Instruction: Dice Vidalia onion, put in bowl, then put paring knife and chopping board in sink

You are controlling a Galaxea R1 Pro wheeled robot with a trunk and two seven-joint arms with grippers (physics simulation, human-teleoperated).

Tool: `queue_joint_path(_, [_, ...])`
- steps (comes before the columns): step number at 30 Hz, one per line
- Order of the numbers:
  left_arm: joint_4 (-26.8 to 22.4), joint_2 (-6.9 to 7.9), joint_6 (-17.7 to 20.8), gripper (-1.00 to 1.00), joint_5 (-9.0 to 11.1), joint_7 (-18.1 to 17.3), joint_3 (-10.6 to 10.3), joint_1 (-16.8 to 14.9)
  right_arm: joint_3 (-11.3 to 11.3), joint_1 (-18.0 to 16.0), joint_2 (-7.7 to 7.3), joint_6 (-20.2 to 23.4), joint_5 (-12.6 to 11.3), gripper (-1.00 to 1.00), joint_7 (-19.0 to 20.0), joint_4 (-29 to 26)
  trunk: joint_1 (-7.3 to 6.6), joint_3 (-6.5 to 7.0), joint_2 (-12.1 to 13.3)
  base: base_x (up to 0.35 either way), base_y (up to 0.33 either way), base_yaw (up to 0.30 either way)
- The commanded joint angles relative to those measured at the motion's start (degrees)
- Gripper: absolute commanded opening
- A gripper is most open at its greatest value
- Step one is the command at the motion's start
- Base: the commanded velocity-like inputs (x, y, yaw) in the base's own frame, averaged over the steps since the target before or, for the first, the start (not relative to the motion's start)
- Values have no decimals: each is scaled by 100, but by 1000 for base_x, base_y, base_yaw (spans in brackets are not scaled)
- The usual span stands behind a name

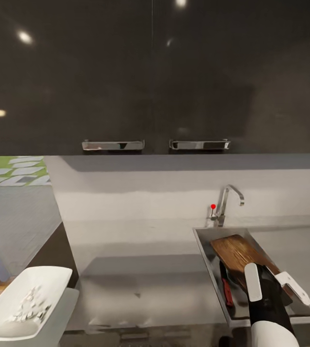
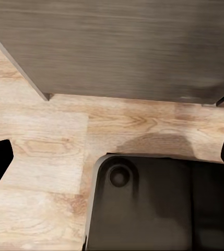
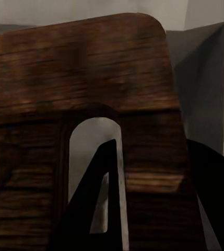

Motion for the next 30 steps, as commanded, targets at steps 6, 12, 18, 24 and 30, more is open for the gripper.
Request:
queue_joint_path(6, [-13, -6, -4, 100, -53, -30, 48, 2, -13, -4, 5, -266, 5, -100, -12, 169, 2, -55, -5, 0, 0, 0])
queue_joint_path(12, [-11, -6, -4, 100, -50, -29, 50, 5, -14, -4, 5, -282, 5, -100, -12, 181, 2, -110, -5, 118, -14, 0])
queue_joint_path(18, [-11, -6, -4, 100, -50, -30, 48, 3, -14, -4, 5, -282, 5, -100, -12, 181, 2, -165, -5, 37, -6, 0])
queue_joint_path(24, [-10, -6, -4, 100, -51, -29, 47, 4, -14, -4, 5, -282, 5, -100, -12, 181, 2, -220, -5, 1, 0, 0])
queue_joint_path(30, [-10, -6, -4, 100, -52, -29, 49, 3, -11, -4, 5, -282, 5, -100, -12, 181, 2, -275, -5, 99, -13, 0])
